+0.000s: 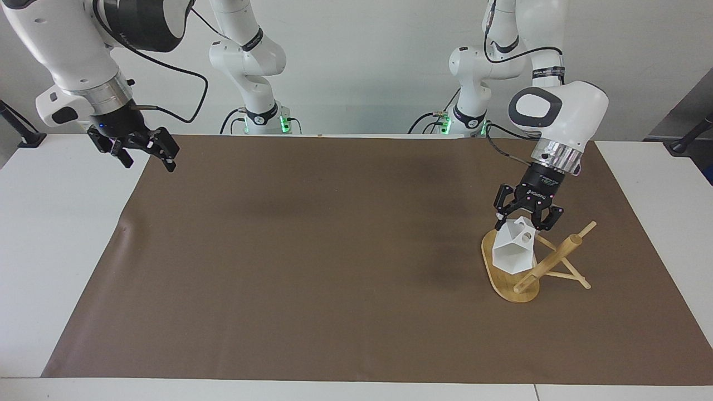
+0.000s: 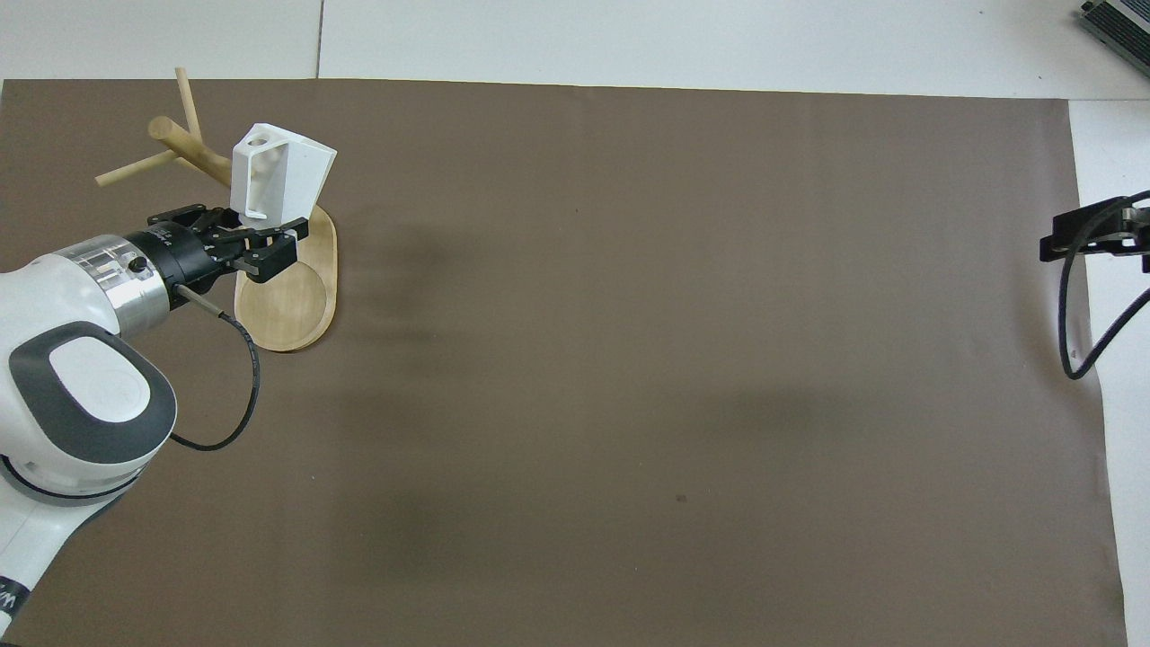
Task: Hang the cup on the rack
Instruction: 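Lower the cup's handle onto a peg of the wooden mug tree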
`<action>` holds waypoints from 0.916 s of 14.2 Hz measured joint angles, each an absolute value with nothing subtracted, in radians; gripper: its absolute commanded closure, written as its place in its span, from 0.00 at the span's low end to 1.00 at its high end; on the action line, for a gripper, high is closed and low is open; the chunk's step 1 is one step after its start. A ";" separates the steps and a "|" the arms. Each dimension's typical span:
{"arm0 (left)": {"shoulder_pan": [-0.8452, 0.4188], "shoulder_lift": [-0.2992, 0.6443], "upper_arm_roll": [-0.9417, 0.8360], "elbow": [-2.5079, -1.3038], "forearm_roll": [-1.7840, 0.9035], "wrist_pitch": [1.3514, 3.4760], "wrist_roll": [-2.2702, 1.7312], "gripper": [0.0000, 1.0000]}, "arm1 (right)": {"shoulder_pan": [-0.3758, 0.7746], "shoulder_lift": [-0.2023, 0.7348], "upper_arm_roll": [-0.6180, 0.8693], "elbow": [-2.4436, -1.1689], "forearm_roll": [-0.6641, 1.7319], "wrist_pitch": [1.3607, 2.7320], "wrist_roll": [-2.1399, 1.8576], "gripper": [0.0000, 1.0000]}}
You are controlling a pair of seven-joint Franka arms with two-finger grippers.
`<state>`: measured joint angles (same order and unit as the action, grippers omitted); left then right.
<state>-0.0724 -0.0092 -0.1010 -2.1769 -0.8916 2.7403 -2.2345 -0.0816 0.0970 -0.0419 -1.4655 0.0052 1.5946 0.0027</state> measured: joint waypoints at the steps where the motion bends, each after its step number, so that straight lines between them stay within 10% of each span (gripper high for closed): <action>1: -0.072 -0.008 -0.100 -2.177 -0.892 2.744 -2.241 1.00 | -0.082 0.097 -0.043 -1.465 0.005 1.595 0.002 0.00; 13: -0.071 0.007 -0.094 -2.177 -0.892 2.781 -2.328 1.00 | -0.082 0.095 -0.044 -1.465 0.005 1.547 -0.002 0.00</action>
<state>-0.0707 0.0067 -0.0939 -2.1769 -0.8916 2.7812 -2.3283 -0.0819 0.0947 -0.0445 -1.4653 0.0052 1.5466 -0.0016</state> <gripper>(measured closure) 0.308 0.000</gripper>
